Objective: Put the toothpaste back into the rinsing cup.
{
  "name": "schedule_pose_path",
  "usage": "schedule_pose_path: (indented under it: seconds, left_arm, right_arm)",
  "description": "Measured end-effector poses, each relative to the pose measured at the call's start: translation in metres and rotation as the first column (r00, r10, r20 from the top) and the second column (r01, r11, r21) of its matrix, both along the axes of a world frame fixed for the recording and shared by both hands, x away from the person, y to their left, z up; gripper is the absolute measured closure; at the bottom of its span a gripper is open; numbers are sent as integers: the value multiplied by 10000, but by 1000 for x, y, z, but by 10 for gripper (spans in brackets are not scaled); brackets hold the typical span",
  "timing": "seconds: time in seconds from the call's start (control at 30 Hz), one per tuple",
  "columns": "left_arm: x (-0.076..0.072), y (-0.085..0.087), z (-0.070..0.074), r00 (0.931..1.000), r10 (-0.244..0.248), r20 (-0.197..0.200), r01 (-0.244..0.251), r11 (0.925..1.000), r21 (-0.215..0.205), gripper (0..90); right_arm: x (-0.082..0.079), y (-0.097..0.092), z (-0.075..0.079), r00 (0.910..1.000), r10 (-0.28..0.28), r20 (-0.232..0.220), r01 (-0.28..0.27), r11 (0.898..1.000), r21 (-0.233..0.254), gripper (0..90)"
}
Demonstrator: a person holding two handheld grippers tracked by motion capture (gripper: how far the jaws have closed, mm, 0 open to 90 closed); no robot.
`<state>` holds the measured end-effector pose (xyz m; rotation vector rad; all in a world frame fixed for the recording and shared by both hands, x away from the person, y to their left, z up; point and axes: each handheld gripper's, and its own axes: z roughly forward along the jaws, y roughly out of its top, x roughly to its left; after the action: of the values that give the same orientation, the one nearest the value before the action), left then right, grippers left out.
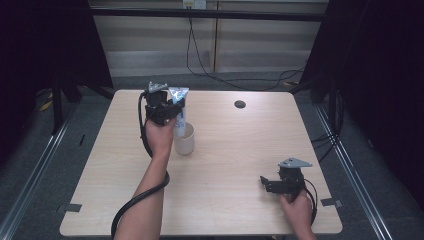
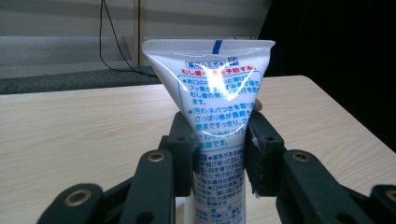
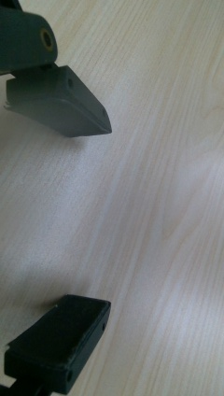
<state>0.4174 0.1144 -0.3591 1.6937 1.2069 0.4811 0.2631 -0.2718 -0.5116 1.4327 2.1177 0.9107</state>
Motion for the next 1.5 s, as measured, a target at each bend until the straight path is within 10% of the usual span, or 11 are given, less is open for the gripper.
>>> schedule_pose_path:
  seconds: [1.5]
  left_arm:
    - [-17,-5,-45,9991,195,-387,-180,9990,406,644]
  right_arm:
    - [0,0,0,10000,10,-2,-10,10000,-20,124]
